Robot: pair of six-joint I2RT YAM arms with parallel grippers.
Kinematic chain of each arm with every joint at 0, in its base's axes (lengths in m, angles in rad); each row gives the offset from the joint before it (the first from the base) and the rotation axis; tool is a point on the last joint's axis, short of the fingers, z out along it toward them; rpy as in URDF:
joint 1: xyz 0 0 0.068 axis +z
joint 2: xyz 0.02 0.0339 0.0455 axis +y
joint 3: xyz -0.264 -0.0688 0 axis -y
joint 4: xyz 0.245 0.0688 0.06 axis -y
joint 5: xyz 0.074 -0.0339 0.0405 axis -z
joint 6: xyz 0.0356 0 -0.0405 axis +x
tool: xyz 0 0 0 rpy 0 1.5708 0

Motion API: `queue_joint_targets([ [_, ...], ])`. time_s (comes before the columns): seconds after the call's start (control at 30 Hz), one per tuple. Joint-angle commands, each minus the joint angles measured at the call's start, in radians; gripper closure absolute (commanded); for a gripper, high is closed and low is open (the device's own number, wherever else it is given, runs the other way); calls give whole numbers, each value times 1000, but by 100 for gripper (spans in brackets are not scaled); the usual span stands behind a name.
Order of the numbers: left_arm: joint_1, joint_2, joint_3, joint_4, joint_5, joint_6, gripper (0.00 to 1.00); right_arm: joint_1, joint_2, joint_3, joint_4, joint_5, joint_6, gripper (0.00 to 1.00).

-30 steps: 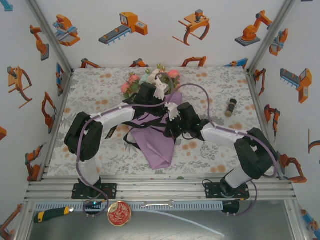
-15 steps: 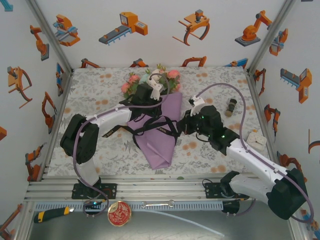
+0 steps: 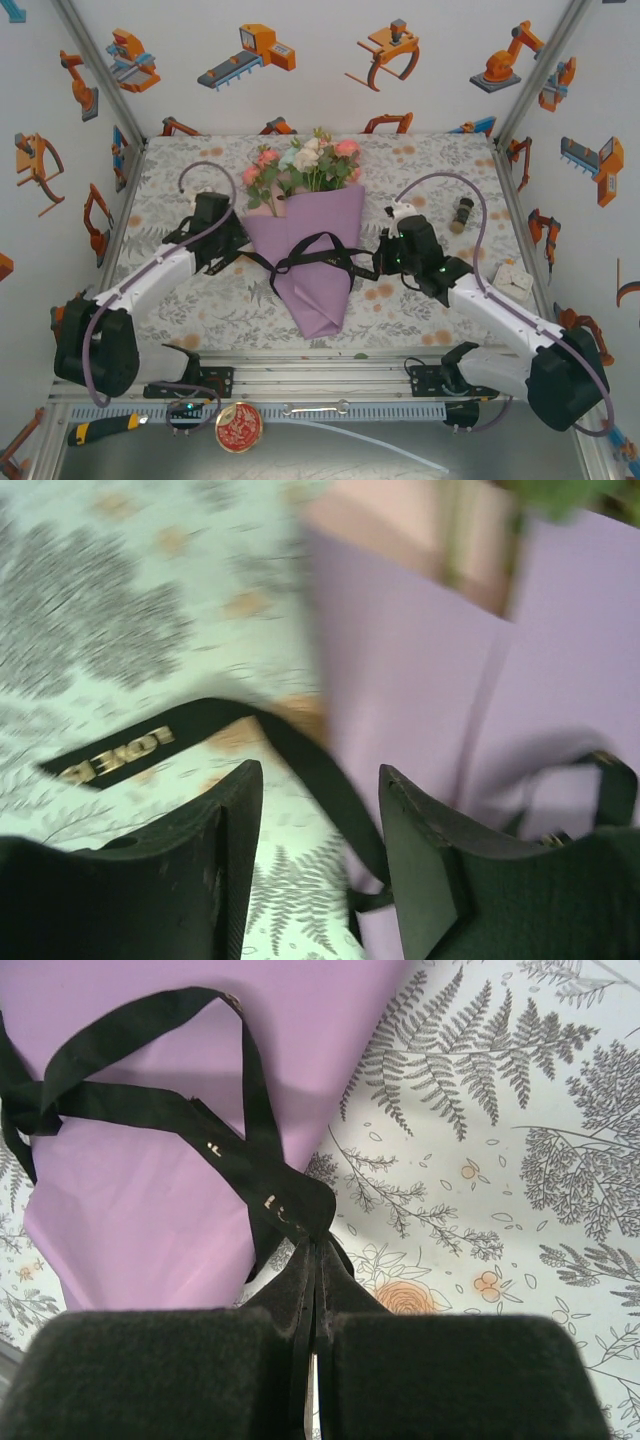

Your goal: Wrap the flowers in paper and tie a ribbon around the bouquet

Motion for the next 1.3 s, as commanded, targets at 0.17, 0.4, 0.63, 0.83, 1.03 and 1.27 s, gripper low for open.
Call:
queue_joint_targets([
  [0.17,69,79,-99,226,205,-355,44,-6,58,89,-17,-124,-24,100],
  [0.4,75,170,-73,200,190,-408,63,-6,54,117,-58,-78,0,100],
  [0.63,101,162,-99,170,205,-421,96,-17,42,158,-92,-2,9,100],
  [0.83,229,37,-40,61,188,-322,100,-148,66,220,-109,78,-10,100],
  [1.03,472,-20,36,-70,252,-252,100,-310,138,309,-208,-9,-85,100],
  [1.27,674,-61,27,-102,249,-208,100,-433,178,325,-287,-77,-127,100],
])
